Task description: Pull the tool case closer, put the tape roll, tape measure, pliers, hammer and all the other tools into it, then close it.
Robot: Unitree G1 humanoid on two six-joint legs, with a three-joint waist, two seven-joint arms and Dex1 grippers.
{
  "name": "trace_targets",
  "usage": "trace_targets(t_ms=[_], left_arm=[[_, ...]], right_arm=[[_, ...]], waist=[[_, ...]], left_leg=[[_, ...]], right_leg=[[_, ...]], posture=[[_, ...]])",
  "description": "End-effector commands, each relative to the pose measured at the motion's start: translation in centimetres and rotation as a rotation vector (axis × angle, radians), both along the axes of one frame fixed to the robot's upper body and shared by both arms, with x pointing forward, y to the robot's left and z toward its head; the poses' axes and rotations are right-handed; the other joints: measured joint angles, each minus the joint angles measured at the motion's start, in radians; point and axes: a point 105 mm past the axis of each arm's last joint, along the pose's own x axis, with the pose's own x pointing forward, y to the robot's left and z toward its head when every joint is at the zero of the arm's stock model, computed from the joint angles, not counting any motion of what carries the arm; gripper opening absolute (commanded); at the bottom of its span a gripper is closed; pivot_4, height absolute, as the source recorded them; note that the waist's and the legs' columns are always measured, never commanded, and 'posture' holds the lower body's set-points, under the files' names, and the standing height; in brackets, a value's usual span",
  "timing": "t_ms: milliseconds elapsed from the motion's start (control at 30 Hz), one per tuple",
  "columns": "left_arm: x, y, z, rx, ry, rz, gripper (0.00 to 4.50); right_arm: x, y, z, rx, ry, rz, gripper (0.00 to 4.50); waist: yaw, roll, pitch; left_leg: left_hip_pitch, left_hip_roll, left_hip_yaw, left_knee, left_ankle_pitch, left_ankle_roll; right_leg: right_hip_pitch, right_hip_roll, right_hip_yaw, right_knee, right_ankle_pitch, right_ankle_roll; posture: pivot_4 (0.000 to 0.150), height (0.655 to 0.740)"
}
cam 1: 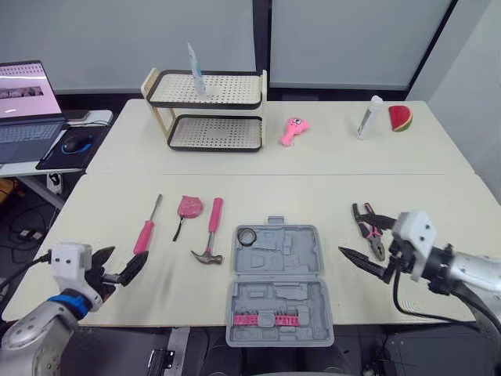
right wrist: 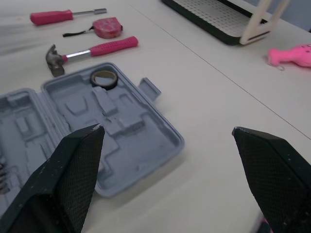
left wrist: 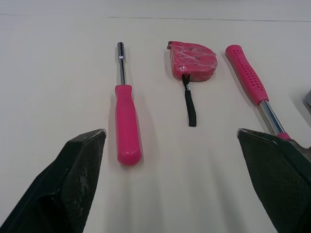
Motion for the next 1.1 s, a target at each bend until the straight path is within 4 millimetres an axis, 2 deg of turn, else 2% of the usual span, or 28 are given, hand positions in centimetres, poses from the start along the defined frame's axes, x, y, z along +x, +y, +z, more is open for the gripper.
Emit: trace_targets(t_ms=[33, 67, 100, 167, 233, 667, 1000, 1100], left_arm=[[1.3, -1.2, 0.5, 0.015, -0.007, -0.029, 4.5], [1.7, -1.4, 0.5, 0.012, -0.007, -0.026, 4.5], [2.1, -1.6, 0.5, 0.013, -0.008, -0.03, 4.32], [2.9, -2.0, 0.4, 0.017, -0.004, -0.028, 3.91], [3.8, -2.3, -0.1, 0.008, 0.013, -0.016, 3.32], [9.6, -4.3, -2.8, 0.048, 0.13, 0.035, 3.32], [11.6, -5.3, -4.5, 0.065, 0.223, 0.018, 3.32], [11.8, -5.6, -5.0, 0.047, 0.256, 0.007, 2.72]], right_arm=[[0.1, 2.0, 0.7, 0.008, 0.01, 0.075, 4.47], [0.3, 2.4, 0.8, 0.012, 0.011, 0.084, 4.47], [0.4, 2.9, 0.8, 0.016, 0.012, 0.093, 4.49], [0.4, 3.5, 0.9, 0.026, 0.018, 0.114, 4.5], [0.4, 4.0, 0.9, 0.028, 0.019, 0.131, 4.5], [1.1, 5.6, 0.8, 0.04, 0.007, 0.15, 4.5], [0.9, 5.7, 0.6, 0.043, 0.013, 0.151, 4.5], [0.8, 5.6, 0.6, 0.042, 0.016, 0.152, 4.5]], waist=[[0.0, 0.0, 0.0], [0.0, 0.0, 0.0], [-0.001, 0.0, 0.0], [-0.001, 0.0, 0.0], [-0.001, 0.0, 0.0], [-0.003, -0.001, 0.0], [-0.001, -0.001, 0.0], [-0.001, -0.001, 0.0]], left_leg=[[0.0, 0.0, 0.0, 0.0, 0.0, 0.0], [0.0, 0.0, 0.0, 0.0, 0.0, 0.0], [0.0, 0.0, 0.0, 0.0, 0.0, 0.0], [0.0, 0.0, 0.0, 0.0, 0.0, 0.0], [0.0, 0.0, 0.0, 0.0, 0.0, 0.0], [-0.001, 0.0, 0.0, 0.0, 0.0, 0.0], [-0.001, -0.001, 0.0, 0.001, 0.0, -0.001], [-0.001, -0.001, 0.0, 0.001, 0.0, -0.001]], right_leg=[[0.0, 0.0, 0.0, 0.0, 0.0, 0.0], [0.0, 0.0, 0.0, 0.0, 0.0, 0.0], [0.0, 0.0, 0.0, 0.0, 0.0, 0.0], [-0.001, 0.0, 0.0, 0.0, 0.0, 0.0], [-0.001, 0.0, 0.0, 0.0, 0.0, 0.0], [-0.002, 0.003, -0.001, 0.001, 0.0, 0.0], [-0.002, 0.004, -0.002, 0.001, 0.0, 0.0], [-0.002, 0.004, -0.002, 0.001, 0.0, 0.0]], posture=[[0.15, 0.7356], [0.15, 0.7356], [0.15, 0.7356], [0.15, 0.7356], [0.15, 0.7356], [0.15, 0.7356], [0.15, 0.7356], [0.15, 0.7356]])
